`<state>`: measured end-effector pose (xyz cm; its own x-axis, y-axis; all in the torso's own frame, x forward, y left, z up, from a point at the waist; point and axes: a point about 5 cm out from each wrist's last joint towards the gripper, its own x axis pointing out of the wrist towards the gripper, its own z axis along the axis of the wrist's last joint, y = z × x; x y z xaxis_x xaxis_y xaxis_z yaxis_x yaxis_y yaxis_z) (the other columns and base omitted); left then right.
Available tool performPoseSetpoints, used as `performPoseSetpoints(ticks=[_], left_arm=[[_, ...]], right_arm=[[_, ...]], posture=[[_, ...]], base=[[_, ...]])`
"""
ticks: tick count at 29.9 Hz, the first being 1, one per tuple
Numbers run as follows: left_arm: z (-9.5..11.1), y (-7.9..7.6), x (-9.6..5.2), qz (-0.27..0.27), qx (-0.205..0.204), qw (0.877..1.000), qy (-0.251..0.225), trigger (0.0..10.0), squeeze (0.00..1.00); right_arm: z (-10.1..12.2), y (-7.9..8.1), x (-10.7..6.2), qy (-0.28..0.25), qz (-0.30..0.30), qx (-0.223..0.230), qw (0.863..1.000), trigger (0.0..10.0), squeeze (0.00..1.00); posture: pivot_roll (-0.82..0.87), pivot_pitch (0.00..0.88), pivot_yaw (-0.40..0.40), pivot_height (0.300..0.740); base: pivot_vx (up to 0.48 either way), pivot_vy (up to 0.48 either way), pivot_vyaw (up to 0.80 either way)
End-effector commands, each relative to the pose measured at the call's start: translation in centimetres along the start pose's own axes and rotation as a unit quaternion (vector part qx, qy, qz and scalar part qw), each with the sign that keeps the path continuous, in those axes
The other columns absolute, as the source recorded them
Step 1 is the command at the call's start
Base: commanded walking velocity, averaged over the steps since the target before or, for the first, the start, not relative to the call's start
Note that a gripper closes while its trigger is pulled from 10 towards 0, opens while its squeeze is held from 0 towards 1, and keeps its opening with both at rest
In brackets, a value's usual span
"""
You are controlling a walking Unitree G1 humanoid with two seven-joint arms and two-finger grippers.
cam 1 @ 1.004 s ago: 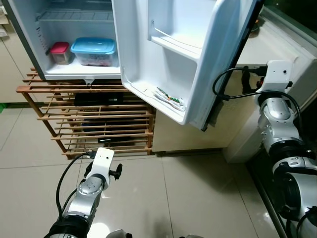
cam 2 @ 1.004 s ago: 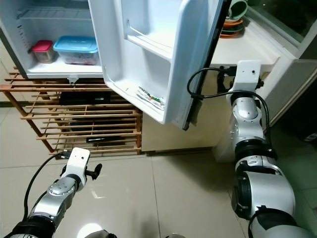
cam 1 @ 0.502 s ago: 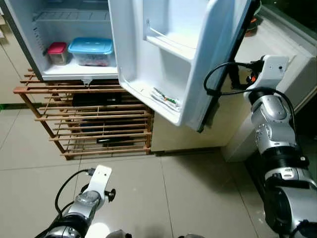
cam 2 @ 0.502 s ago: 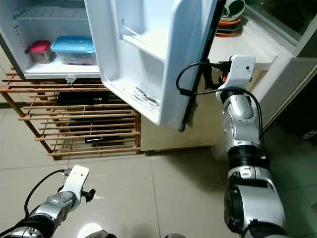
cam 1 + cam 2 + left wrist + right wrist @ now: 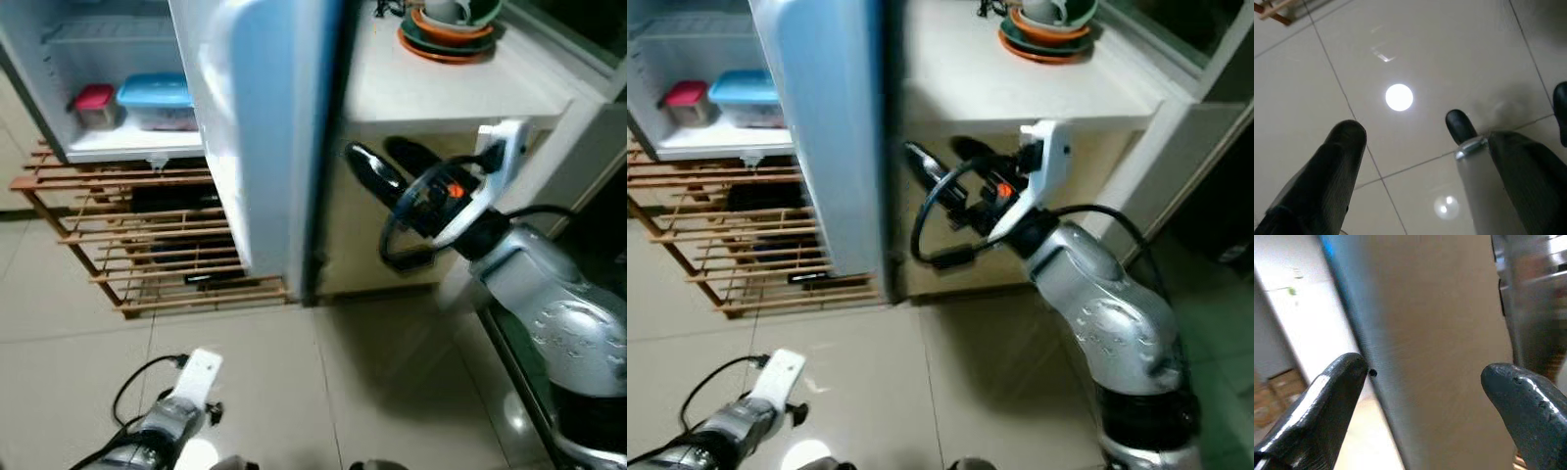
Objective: Restocking fridge
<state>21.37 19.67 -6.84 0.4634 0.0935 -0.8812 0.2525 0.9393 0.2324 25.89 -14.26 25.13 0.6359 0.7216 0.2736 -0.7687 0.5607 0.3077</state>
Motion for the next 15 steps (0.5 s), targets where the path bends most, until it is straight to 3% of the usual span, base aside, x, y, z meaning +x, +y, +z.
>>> performPoseSetpoints(ticks=[1, 3, 4, 6, 9, 13, 15], left_arm=[[0.4, -0.4, 0.0, 0.0, 0.007, 1.0, -0.004, 10.0, 0.0], [0.9, -0.7, 0.0, -0.002, 0.006, 1.0, -0.013, 10.0, 0.0], [1.6, -1.1, 0.0, -0.007, 0.003, 1.0, -0.027, 10.0, 0.0], [1.9, -1.3, 0.0, -0.008, 0.002, 0.999, -0.032, 10.0, 0.0], [2.9, -2.5, -0.1, -0.026, -0.001, 0.998, -0.055, 10.0, 0.0], [4.0, -3.8, -0.3, -0.025, 0.017, 0.997, -0.077, 10.0, 0.0], [4.2, -3.9, -0.3, -0.024, 0.019, 0.996, -0.081, 10.0, 0.0]], right_arm=[[0.1, -1.7, -1.6, 0.015, -0.046, 0.006, 0.999, 10.0, 0.03], [-0.3, -2.9, -2.4, 0.034, -0.085, -0.001, 0.996, 10.0, 0.03], [-0.8, -4.2, -2.9, 0.056, -0.133, -0.021, 0.989, 10.0, 0.03], [-0.9, -4.5, -3.0, 0.062, -0.148, -0.029, 0.987, 10.0, 0.03], [-1.8, -6.8, -3.7, 0.086, -0.229, -0.044, 0.969, 10.0, 0.0], [-2.3, -8.3, -4.0, 0.096, -0.281, -0.067, 0.953, 10.0, 0.0], [-2.4, -8.5, -3.9, 0.093, -0.286, -0.066, 0.951, 10.0, 0.0]], posture=[[-0.21, 0.052, -0.027, 0.74], [-0.21, 0.052, -0.029, 0.74], [-0.2, 0.051, -0.032, 0.74], [-0.2, 0.051, -0.032, 0.74], [-0.18, 0.049, -0.04, 0.74], [-0.17, 0.045, -0.047, 0.74], [-0.17, 0.045, -0.047, 0.74]], base=[[0.0, 0.0, 0.0], [0.0, 0.0, 0.0], [0.0, 0.0, 0.0], [0.0, 0.0, 0.0], [0.0, 0.0, 0.0], [0.0, 0.0, 0.0], [0.0, 0.0, 0.0]])
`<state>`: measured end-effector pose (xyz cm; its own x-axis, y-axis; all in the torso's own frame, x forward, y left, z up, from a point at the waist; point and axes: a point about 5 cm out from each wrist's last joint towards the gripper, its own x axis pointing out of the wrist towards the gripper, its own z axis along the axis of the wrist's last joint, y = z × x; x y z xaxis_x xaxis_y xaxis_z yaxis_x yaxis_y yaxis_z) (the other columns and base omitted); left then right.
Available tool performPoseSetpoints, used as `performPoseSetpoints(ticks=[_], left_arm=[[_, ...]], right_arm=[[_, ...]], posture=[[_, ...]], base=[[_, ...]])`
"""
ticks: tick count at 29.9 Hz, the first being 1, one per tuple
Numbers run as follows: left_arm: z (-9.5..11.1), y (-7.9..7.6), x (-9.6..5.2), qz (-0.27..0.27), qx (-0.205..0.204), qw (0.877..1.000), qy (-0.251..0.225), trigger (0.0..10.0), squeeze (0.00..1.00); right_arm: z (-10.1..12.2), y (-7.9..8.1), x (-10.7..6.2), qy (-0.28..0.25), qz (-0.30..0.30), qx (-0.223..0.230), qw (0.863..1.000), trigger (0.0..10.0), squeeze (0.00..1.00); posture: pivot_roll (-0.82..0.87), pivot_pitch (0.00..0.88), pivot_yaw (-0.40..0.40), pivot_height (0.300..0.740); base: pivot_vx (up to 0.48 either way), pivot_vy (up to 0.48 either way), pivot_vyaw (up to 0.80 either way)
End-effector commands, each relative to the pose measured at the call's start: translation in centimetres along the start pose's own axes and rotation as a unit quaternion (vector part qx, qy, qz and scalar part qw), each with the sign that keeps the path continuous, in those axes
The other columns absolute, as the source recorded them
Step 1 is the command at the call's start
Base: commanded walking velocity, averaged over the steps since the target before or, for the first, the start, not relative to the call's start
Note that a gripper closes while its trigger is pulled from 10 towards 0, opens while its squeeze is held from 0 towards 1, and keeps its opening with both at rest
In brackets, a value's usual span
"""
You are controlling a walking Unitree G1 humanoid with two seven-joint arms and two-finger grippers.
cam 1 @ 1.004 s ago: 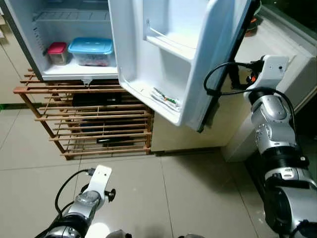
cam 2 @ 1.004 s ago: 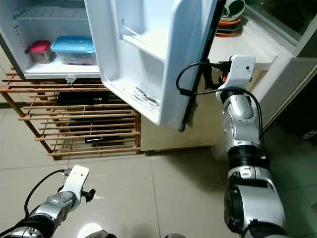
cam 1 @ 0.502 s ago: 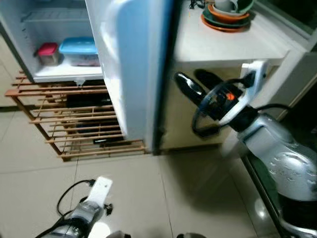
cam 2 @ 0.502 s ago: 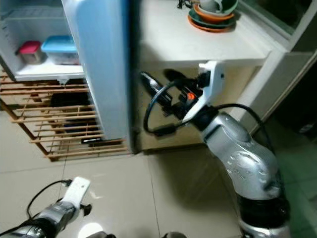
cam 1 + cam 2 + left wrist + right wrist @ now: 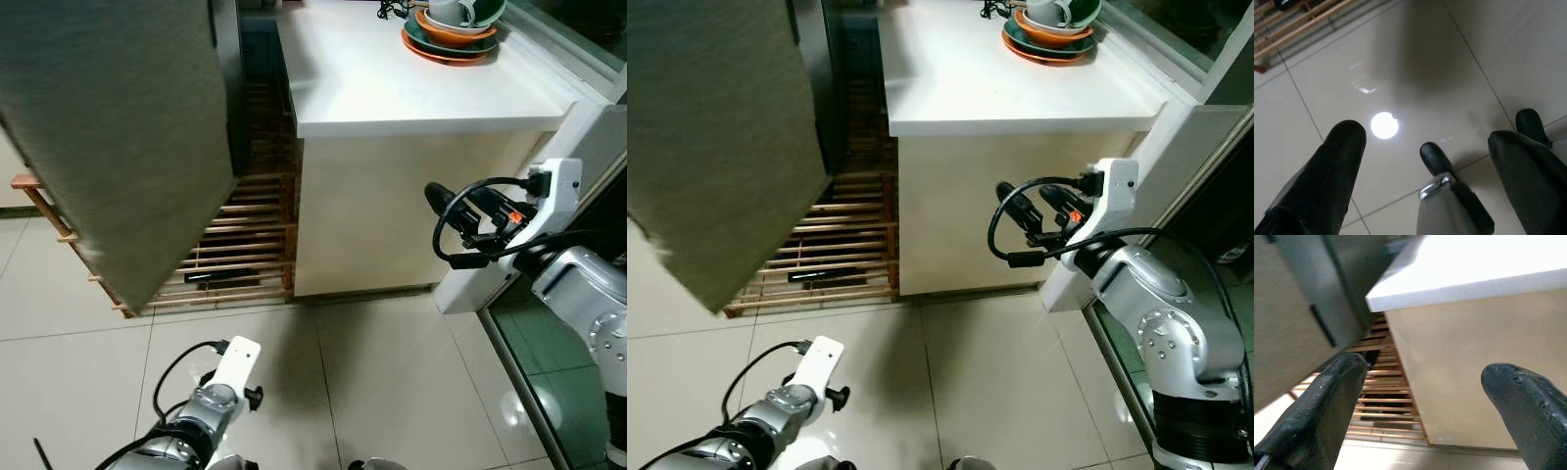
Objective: Restocking fridge
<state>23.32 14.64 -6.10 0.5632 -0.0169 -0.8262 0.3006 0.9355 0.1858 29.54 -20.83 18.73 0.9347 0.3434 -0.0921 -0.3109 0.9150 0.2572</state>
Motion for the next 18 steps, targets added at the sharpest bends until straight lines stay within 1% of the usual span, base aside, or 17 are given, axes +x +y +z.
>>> performPoseSetpoints(ticks=[1, 2, 3, 5, 6, 7, 8, 9, 10, 11, 12, 13, 14, 15, 16, 17, 18], left_arm=[[1.8, -0.2, 0.0, 0.008, 0.01, 0.999, -0.033, 10.0, 0.0], [2.3, 1.1, -0.1, 0.016, 0.008, 0.998, -0.059, 10.0, 0.0], [2.3, 1.1, -0.1, 0.016, 0.008, 0.998, -0.059, 10.0, 0.0], [3.6, 4.0, -0.6, 0.038, -0.005, 0.992, -0.124, 10.0, 0.0], [3.6, 4.0, -0.6, 0.038, -0.005, 0.992, -0.124, 10.0, 0.0], [7.5, 5.8, -2.0, 0.058, -0.039, 0.97, -0.234, 10.0, 0.0], [9.5, 6.3, -3.0, 0.067, -0.054, 0.953, -0.289, 10.0, 0.0], [9.5, 6.3, -3.0, 0.067, -0.054, 0.953, -0.289, 10.0, 0.0], [12.9, 7.0, -5.6, 0.084, -0.083, 0.913, -0.39, 10.0, 0.0], [14.3, 7.3, -7.1, 0.093, -0.091, 0.892, -0.434, 10.0, 0.0], [14.3, 7.3, -7.1, 0.093, -0.091, 0.892, -0.434, 10.0, 0.0], [15.3, 7.5, -8.5, 0.096, -0.104, 0.871, -0.47, 10.0, 0.0], [16.6, 7.7, -10.3, 0.1, -0.114, 0.848, -0.508, 10.0, 0.0], [17.6, 7.7, -11.9, 0.104, -0.118, 0.828, -0.538, 10.0, 0.0], [18.3, 7.6, -13.0, 0.107, -0.115, 0.817, -0.555, 10.0, 0.0], [18.8, 7.6, -13.7, 0.112, -0.11, 0.809, -0.567, 10.0, 0.0], [18.8, 7.6, -13.7, 0.112, -0.11, 0.809, -0.567, 10.0, 0.0]], right_arm=[[0.5, -0.5, 0.4, -0.017, -0.029, -0.018, 0.999, 10.0, 0.0], [0.3, -0.8, 0.5, -0.019, -0.045, -0.027, 0.998, 10.0, 0.0], [0.3, -0.8, 0.5, -0.019, -0.045, -0.027, 0.998, 10.0, 0.0], [-0.2, -1.1, 0.6, -0.019, -0.064, -0.047, 0.997, 10.0, 0.0], [-0.2, -1.1, 0.6, -0.019, -0.064, -0.047, 0.997, 10.0, 0.0], [-1.3, -1.0, 0.8, -0.013, -0.072, -0.065, 0.995, 10.0, 0.0], [-1.7, -0.8, 0.9, -0.014, -0.073, -0.062, 0.995, 10.0, 0.0], [-1.7, -0.8, 0.9, -0.014, -0.073, -0.062, 0.995, 10.0, 0.0], [-2.4, -0.6, 1.0, -0.018, -0.081, -0.067, 0.994, 10.0, 0.0], [-2.6, -0.5, 1.0, -0.023, -0.084, -0.07, 0.994, 10.0, 0.0], [-2.6, -0.5, 1.0, -0.023, -0.084, -0.07, 0.994, 10.0, 0.0], [-2.9, -0.4, 1.0, -0.025, -0.089, -0.074, 0.993, 10.0, 0.0], [-3.3, -0.4, 1.0, -0.031, -0.097, -0.071, 0.992, 10.0, 0.0], [-3.7, -0.4, 0.9, -0.034, -0.105, -0.066, 0.992, 10.0, 0.0], [-4.1, -0.5, 0.9, -0.034, -0.109, -0.065, 0.991, 10.0, 0.0], [-4.3, -0.5, 0.9, -0.037, -0.113, -0.064, 0.991, 10.0, 0.0], [-4.3, -0.5, 0.9, -0.037, -0.113, -0.064, 0.991, 10.0, 0.0]], posture=[[-0.16, 0.037, -0.052, 0.74], [-0.15, 0.033, -0.051, 0.74], [-0.15, 0.033, -0.051, 0.74], [-0.14, 0.03, -0.049, 0.74], [-0.14, 0.03, -0.049, 0.74], [-0.12, 0.016, -0.041, 0.74], [-0.12, 0.016, -0.041, 0.74], [-0.12, 0.016, -0.041, 0.74], [-0.11, 0.011, -0.035, 0.74], [-0.1, 0.007, -0.032, 0.74], [-0.1, 0.007, -0.032, 0.74], [-0.09, 0.003, -0.026, 0.74], [-0.09, 0.001, -0.024, 0.74], [-0.08, 0.0, -0.021, 0.74], [-0.08, 0.0, -0.02, 0.74], [-0.08, 0.0, -0.015, 0.74], [-0.08, 0.0, -0.015, 0.74]], base=[[0.0, 0.0, 0.0], [0.0, 0.0, 0.0], [0.0, 0.0, 0.0], [0.0, 0.0, 0.0], [0.0, 0.0, 0.0], [0.0, 0.0, 0.0], [0.0, 0.0, 0.0], [0.0, 0.0, 0.0], [0.0, 0.0, 0.0], [0.0, 0.0, 0.0], [0.0, 0.0, 0.0], [0.0, 0.0, 0.0], [0.274, 0.251, 0.0], [0.304, 0.311, 0.0], [0.304, 0.371, 0.0], [0.307, 0.368, 0.0], [0.307, 0.368, 0.0]])
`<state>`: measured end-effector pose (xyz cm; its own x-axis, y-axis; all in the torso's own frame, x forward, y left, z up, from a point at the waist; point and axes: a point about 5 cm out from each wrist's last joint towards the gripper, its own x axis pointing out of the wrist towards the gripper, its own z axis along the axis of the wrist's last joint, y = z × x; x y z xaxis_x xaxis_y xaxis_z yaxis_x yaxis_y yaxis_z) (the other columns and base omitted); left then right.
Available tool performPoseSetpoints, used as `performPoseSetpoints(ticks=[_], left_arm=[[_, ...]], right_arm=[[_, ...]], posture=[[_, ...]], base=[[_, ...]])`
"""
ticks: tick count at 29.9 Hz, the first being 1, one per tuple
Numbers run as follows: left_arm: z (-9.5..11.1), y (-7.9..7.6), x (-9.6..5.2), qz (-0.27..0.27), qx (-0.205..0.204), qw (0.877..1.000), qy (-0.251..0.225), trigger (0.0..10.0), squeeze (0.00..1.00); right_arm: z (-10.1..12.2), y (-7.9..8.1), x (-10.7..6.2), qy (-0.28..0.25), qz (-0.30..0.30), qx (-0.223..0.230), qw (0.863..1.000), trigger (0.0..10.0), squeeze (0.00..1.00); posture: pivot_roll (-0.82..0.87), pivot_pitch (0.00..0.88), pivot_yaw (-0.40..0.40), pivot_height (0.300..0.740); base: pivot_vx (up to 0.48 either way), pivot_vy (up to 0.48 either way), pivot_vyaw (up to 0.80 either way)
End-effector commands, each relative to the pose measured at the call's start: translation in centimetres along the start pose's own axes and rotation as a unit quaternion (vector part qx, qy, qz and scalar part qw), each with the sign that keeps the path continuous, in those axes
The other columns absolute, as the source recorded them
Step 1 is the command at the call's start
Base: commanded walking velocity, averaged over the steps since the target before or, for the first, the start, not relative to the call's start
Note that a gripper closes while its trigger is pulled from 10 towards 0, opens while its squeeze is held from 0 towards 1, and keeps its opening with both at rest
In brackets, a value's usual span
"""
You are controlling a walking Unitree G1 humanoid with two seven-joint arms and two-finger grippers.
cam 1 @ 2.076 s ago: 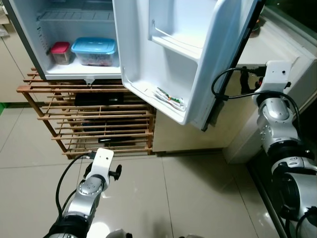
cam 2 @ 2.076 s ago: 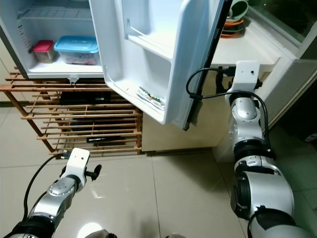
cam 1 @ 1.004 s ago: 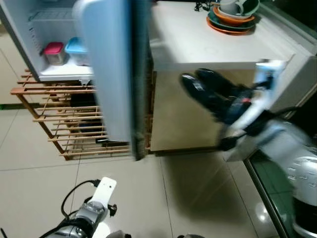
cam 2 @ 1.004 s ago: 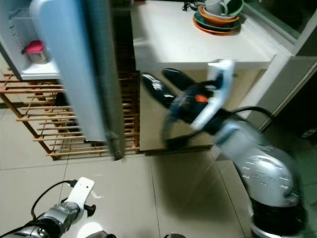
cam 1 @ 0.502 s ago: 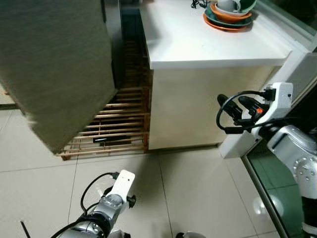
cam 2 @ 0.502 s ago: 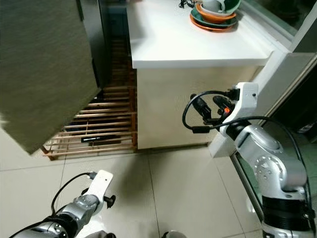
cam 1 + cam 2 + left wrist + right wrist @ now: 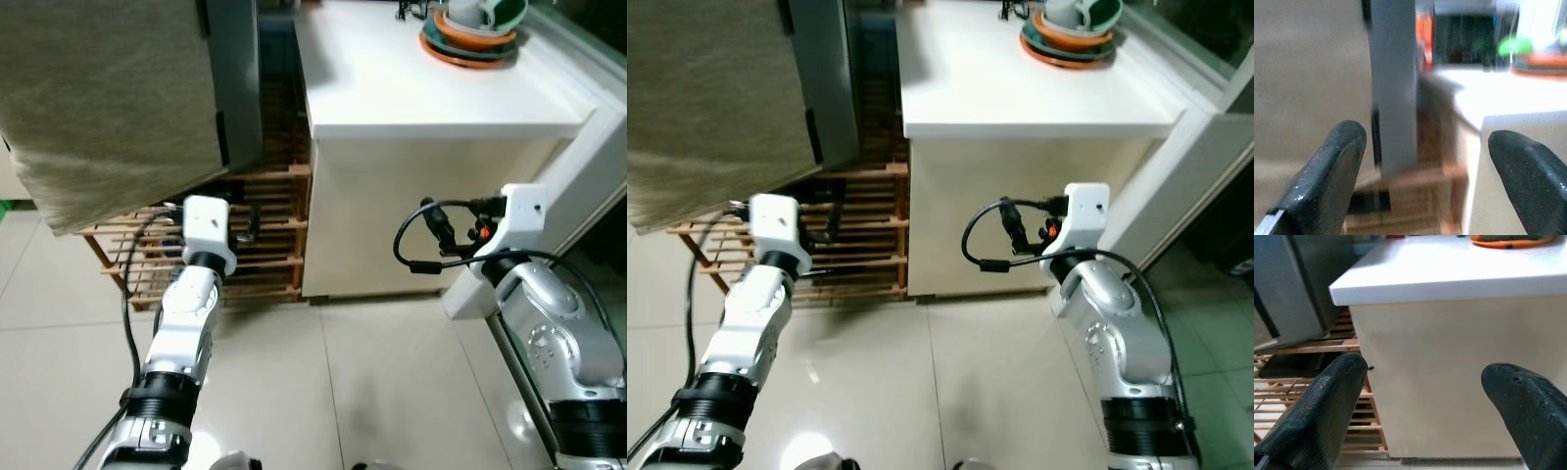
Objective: Restocking fridge
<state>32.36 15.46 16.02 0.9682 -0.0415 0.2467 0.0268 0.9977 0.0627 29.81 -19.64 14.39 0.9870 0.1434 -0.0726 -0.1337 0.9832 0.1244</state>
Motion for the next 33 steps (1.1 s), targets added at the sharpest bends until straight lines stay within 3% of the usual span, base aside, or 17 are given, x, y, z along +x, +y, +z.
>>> performPoseSetpoints(ticks=[1, 5, 9, 11, 12, 17, 33], left_arm=[[1.0, -0.2, 0.2, 0.005, -0.002, 1.0, -0.012, 10.0, 0.0], [1.2, -0.6, 0.3, -0.005, -0.004, 1.0, -0.001, 10.0, 0.0], [0.2, -0.4, -0.1, 0.001, -0.012, 0.999, 0.04, 10.0, 0.0], [0.0, -0.4, 0.0, 0.001, -0.015, 0.999, 0.05, 10.0, 0.0], [-0.4, -0.5, 0.2, 0.003, -0.005, 0.998, 0.068, 10.0, 0.0], [-0.3, -0.4, 0.4, 0.002, 0.011, 0.997, 0.072, 10.0, 0.0], [-1.4, -0.3, -0.2, -0.001, -0.02, 0.993, 0.114, 10.0, 0.0]], right_arm=[[-0.1, -0.3, 0.0, -0.01, -0.016, -0.003, 1.0, 10.0, 0.0], [-0.2, -0.2, 0.2, -0.026, -0.025, 0.0, 0.999, 10.0, 0.0], [-0.1, -0.3, 0.5, -0.034, -0.033, -0.014, 0.999, 10.0, 0.11], [-0.1, -0.4, 0.5, -0.037, -0.039, -0.009, 0.998, 10.0, 0.11], [-0.4, -0.6, 0.6, -0.032, -0.047, -0.01, 0.998, 10.0, 0.04], [-0.5, -0.3, 0.7, -0.034, -0.04, -0.022, 0.998, 10.0, 0.04], [-1.3, 0.3, 0.7, -0.039, -0.034, -0.03, 0.998, 10.0, 0.04]], posture=[[-0.08, 0.0, -0.012, 0.74], [-0.08, 0.0, -0.006, 0.74], [-0.08, 0.0, -0.004, 0.74], [-0.09, 0.0, -0.005, 0.74], [-0.09, 0.0, -0.01, 0.74], [-0.09, 0.0, -0.01, 0.74], [-0.08, 0.004, -0.004, 0.74]], base=[[0.304, 0.371, 0.0], [0.305, 0.371, 0.0], [0.306, 0.371, 0.65], [0.307, 0.371, 0.64], [0.0, 0.0, 0.0], [0.0, 0.0, 0.0], [0.386, 0.232, 0.0]])
